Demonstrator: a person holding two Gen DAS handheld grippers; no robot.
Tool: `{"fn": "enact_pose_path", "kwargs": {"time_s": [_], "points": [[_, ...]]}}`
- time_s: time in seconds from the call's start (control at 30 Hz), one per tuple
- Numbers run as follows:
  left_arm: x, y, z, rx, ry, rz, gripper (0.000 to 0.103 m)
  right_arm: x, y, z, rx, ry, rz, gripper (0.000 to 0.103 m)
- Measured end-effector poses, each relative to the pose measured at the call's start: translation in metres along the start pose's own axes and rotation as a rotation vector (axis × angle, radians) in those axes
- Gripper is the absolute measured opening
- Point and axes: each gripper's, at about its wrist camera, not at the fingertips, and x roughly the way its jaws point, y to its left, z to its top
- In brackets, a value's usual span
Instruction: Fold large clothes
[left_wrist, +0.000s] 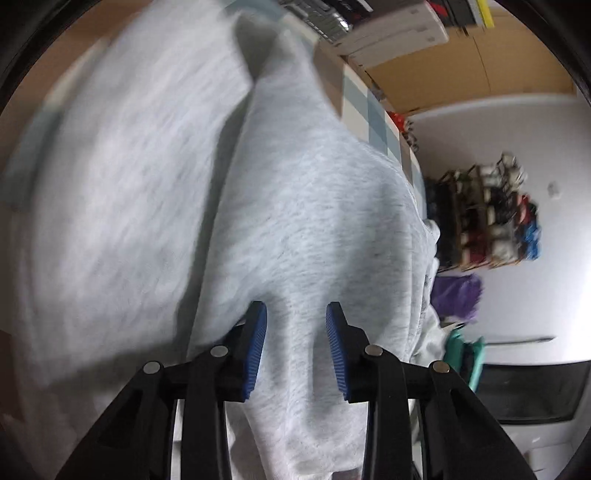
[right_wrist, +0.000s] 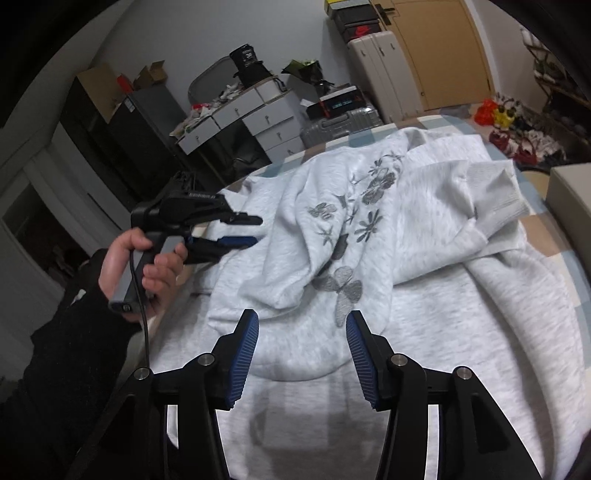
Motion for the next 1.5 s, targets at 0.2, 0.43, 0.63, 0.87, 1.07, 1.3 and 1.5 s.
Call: {"fn": "enact_pose_path", "kwargs": {"time_s": [0.2,0.43,0.63,0.87,1.07,1.3,1.5], "points": [[0.006,-0.055,-0.003,0.18,0.007,0.01,0.046,-0.021,0.009,0.009,0.024,-0.022,0.044,0.054],[0.068,-0.095,-0.021,0.385,0.093,0.206,0.046,-0.032,0.001,0.011,0.059,-0.051,0.047,0.056],[0.084,-0.084,-0.025,0.382,0.096,0.308,0.046,-0.032,0.0,0.011,0.072,-0.039,0.061,0.056],[0.062,-0.166,-0.011,0.476,-0.026,0.262,0.046,-0.04,0.005,0.011,0.07,-0.062,0.093,0.059],[0.114,-0.167,-0.006,0.463,0.059,0.281,0.046,-0.041,0.007,0.011,0.059,-0.061,0.087,0.062],[0.118,-0.151,-0.003,0.41,0.078,0.286,0.05,-0.042,-0.002,0.012,0.095,-0.057,0.077,0.063],[0.077,-0.168,-0.003,0.469,0.073,0.228,0.051,-0.036,-0.002,0.012,0.103,-0.025,0.069,0.063]]}}
